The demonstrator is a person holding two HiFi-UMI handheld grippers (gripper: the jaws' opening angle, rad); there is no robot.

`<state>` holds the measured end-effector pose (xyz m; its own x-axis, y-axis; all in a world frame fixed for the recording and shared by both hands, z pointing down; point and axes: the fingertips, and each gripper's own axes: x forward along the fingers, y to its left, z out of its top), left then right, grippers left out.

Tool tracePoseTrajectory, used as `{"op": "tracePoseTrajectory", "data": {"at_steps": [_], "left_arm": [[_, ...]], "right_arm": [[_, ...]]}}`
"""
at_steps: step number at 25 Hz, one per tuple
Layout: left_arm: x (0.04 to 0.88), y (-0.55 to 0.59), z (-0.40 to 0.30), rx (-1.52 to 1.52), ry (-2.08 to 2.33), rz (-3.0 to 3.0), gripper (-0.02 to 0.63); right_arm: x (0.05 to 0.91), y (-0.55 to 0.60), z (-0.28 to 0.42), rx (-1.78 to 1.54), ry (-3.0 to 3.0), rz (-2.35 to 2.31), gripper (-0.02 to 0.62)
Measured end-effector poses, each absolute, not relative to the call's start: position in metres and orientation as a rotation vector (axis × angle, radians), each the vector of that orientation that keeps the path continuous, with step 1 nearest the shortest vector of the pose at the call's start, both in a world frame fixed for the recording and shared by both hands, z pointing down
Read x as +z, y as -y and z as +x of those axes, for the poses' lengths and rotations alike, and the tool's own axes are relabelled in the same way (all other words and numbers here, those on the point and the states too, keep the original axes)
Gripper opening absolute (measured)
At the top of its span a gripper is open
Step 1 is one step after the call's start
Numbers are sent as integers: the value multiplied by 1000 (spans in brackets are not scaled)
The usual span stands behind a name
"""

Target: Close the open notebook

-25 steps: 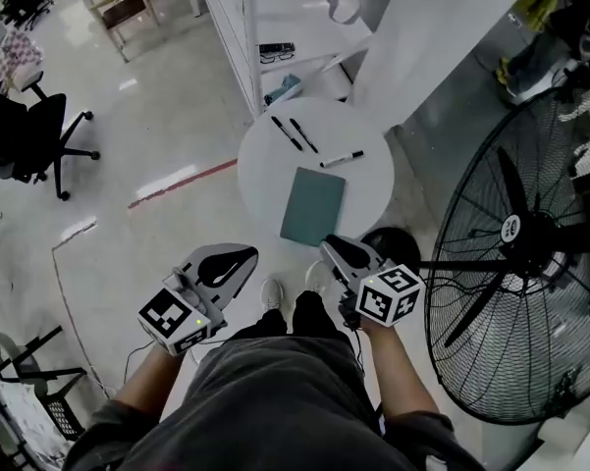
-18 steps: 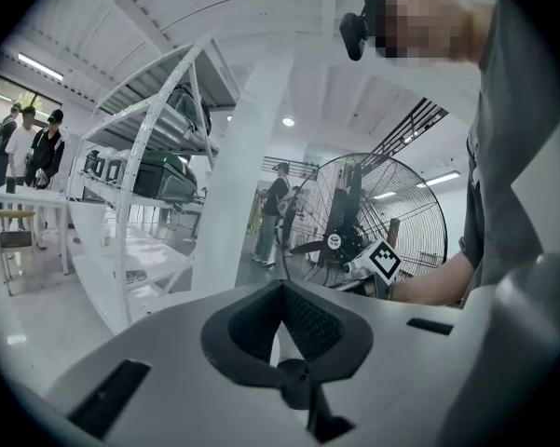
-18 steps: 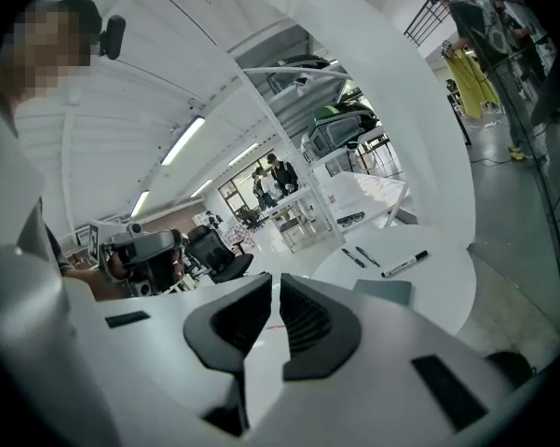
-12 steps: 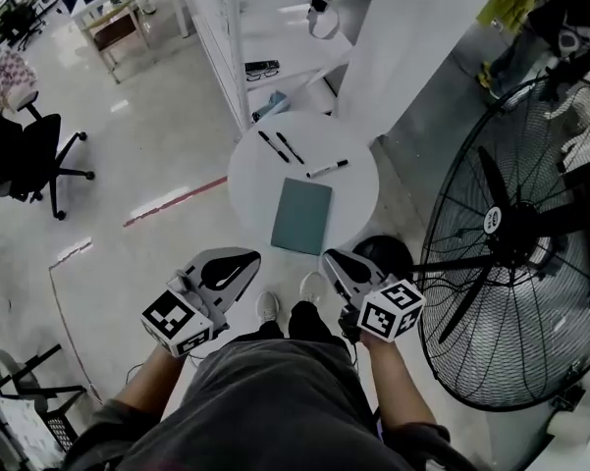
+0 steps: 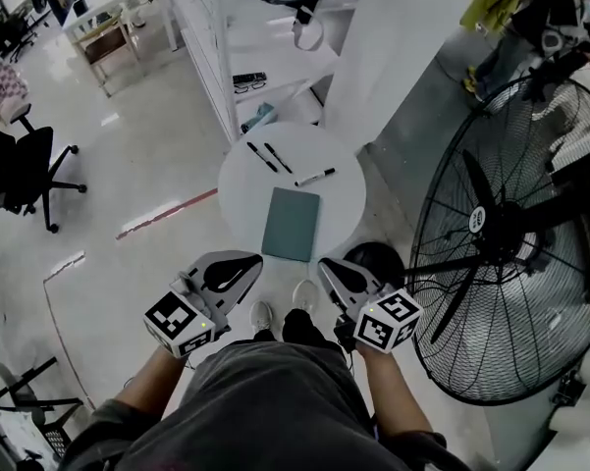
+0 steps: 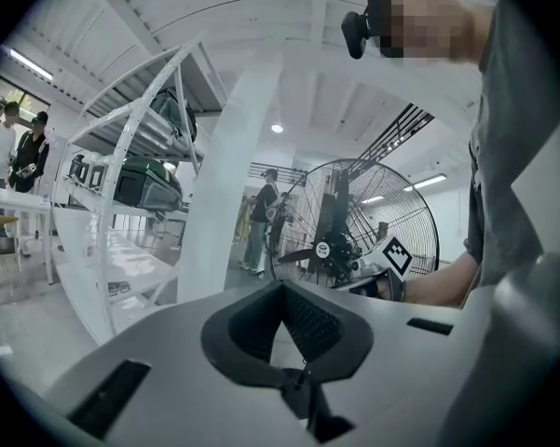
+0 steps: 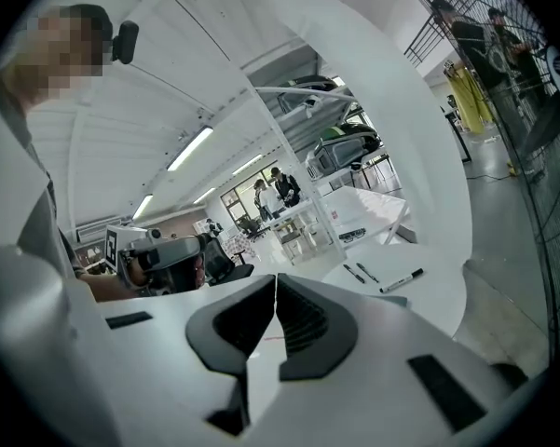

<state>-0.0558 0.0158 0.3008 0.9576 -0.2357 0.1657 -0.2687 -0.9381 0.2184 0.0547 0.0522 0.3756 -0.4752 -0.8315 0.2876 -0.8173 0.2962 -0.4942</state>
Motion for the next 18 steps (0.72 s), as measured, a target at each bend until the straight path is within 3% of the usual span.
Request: {"op": "tracePoseTrajectory", "data": {"at_steps": [18], "left_arm": [[304, -7, -44, 183, 336, 2853, 14]], "right_arm": [[364, -48, 55, -914, -2554, -1610, 21]]}}
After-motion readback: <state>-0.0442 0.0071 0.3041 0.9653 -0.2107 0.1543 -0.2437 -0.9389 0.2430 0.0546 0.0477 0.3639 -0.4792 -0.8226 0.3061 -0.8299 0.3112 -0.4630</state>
